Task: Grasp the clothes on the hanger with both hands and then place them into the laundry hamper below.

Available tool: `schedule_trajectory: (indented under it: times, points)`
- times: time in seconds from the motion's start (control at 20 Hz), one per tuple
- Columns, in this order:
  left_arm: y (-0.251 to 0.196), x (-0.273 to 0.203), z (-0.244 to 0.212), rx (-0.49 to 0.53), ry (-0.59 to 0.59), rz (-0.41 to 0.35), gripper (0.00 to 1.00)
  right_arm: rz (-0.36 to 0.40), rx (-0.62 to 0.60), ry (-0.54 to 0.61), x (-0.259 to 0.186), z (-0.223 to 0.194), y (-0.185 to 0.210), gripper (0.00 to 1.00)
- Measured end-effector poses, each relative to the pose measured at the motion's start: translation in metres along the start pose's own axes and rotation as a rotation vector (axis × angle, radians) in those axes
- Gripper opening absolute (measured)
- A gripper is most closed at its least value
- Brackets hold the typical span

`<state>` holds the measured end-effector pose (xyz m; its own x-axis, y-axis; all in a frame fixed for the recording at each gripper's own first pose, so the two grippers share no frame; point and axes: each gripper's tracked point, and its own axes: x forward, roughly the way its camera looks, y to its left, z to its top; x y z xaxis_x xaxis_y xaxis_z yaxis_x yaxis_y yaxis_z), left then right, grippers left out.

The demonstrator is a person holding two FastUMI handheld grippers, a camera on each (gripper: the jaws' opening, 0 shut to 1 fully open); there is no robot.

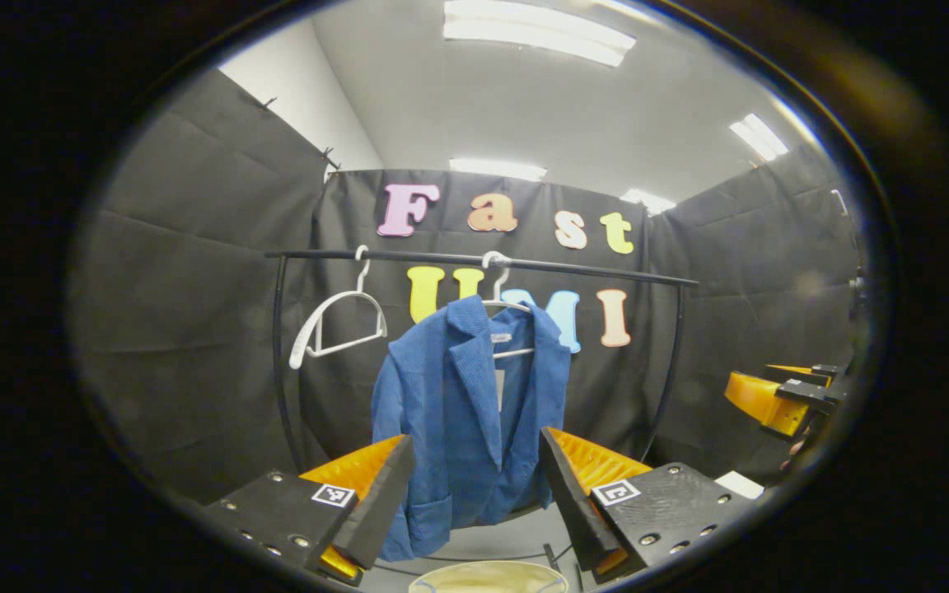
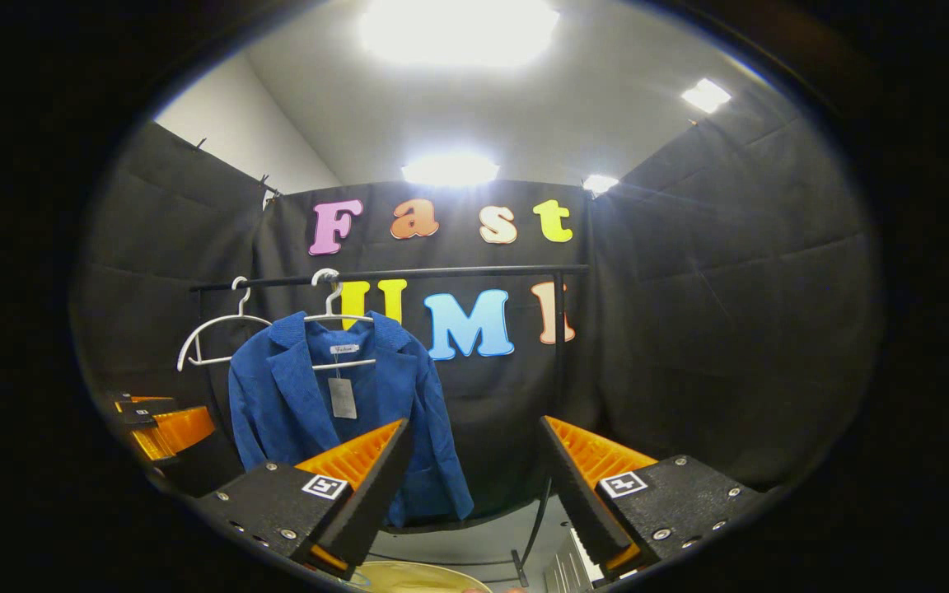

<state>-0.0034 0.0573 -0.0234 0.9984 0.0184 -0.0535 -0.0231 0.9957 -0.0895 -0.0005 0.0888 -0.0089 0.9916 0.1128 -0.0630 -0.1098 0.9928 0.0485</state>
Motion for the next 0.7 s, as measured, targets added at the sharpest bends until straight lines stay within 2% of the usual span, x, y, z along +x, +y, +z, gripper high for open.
schedule_trajectory:
  times: [0.4, 0.7]
  points:
    - [0.025, 0.023, 0.010, 0.000, 0.008, 0.082, 0.88, 0.140, -0.023, -0.006, 0.051, 0.020, 0.045, 0.95]
    - [0.014, 0.056, 0.023, -0.001, 0.011, 0.132, 0.88, 0.231, 0.025, 0.036, 0.104, 0.016, 0.059, 0.95]
